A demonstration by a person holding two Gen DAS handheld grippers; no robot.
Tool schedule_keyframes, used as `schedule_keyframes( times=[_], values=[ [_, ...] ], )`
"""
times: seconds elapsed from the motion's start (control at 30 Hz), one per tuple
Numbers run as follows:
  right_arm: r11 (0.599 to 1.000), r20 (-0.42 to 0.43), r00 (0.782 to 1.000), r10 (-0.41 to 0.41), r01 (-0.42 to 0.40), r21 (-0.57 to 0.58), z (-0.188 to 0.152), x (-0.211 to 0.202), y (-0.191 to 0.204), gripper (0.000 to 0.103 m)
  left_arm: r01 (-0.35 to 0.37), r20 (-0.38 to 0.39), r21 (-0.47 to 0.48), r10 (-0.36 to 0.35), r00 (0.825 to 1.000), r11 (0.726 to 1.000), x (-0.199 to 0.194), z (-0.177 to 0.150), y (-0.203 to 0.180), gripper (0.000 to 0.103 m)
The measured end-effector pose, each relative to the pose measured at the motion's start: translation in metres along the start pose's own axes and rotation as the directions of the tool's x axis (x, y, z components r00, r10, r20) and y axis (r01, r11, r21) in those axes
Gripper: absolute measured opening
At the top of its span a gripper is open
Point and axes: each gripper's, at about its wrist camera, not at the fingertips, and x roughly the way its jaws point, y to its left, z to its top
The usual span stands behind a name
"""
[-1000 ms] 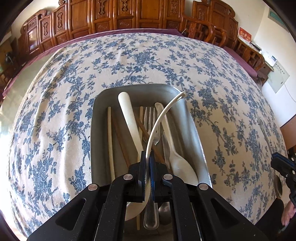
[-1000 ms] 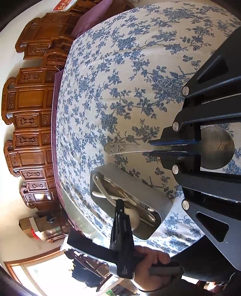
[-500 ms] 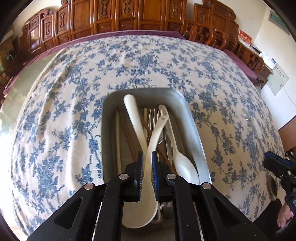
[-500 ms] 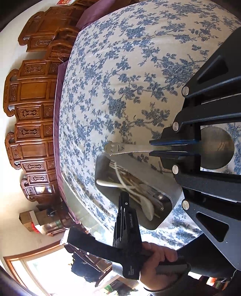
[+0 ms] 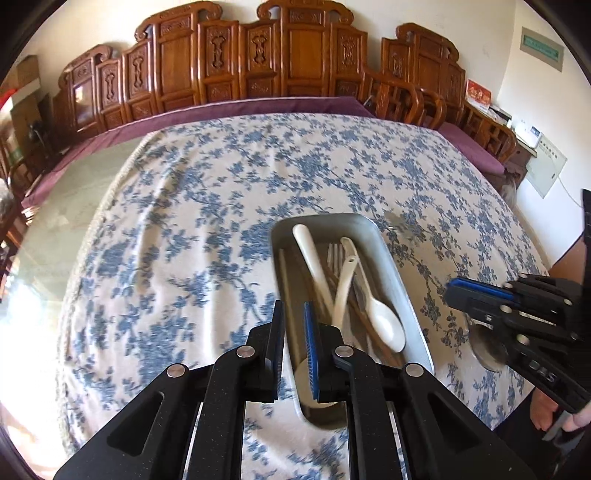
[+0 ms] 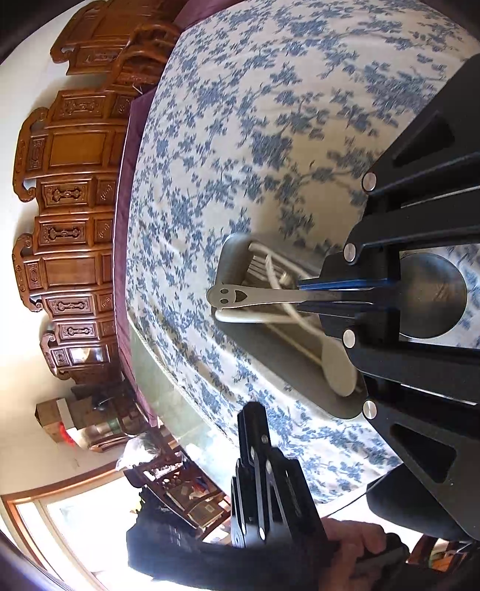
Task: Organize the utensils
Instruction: 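Lower the metal spoon into the tray and open the right gripper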
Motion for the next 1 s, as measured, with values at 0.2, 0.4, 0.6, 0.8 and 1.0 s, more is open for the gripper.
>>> schedule_keyframes(
  times=[0.2,0.4,0.6,0.8,1.0],
  values=[
    [1.000,-0.015,1.000,0.009,-0.009,0.014,0.011,0.024,0.015,0.007,-0.005,0.028,-0.030,0.006,1.000,1.000,-0.018,-0.008,0.023,0.010],
    [1.000,-0.038,0.999,-0.003,0.004,0.026,0.016,0.048,0.023,0.008,-0.003,0.037,-0.056,0.005,0.999,0.998,-0.024,-0.017,0.040,0.010],
    [0.998,-0.076,0.996,-0.044,0.047,0.037,0.015,0.074,0.025,0.008,-0.004,0.033,-0.067,0.006,0.999,0.998,-0.026,-0.023,0.049,0.010],
    [0.994,-0.102,0.993,-0.068,0.075,0.074,0.012,0.091,0.017,0.008,-0.005,0.035,-0.076,0.008,0.999,0.997,-0.027,-0.024,0.054,0.010],
    [0.993,-0.115,0.991,-0.071,0.081,0.089,0.009,0.098,0.012,0.007,-0.006,0.033,-0.072,0.008,0.999,0.997,-0.026,-0.026,0.052,0.010]
  ],
)
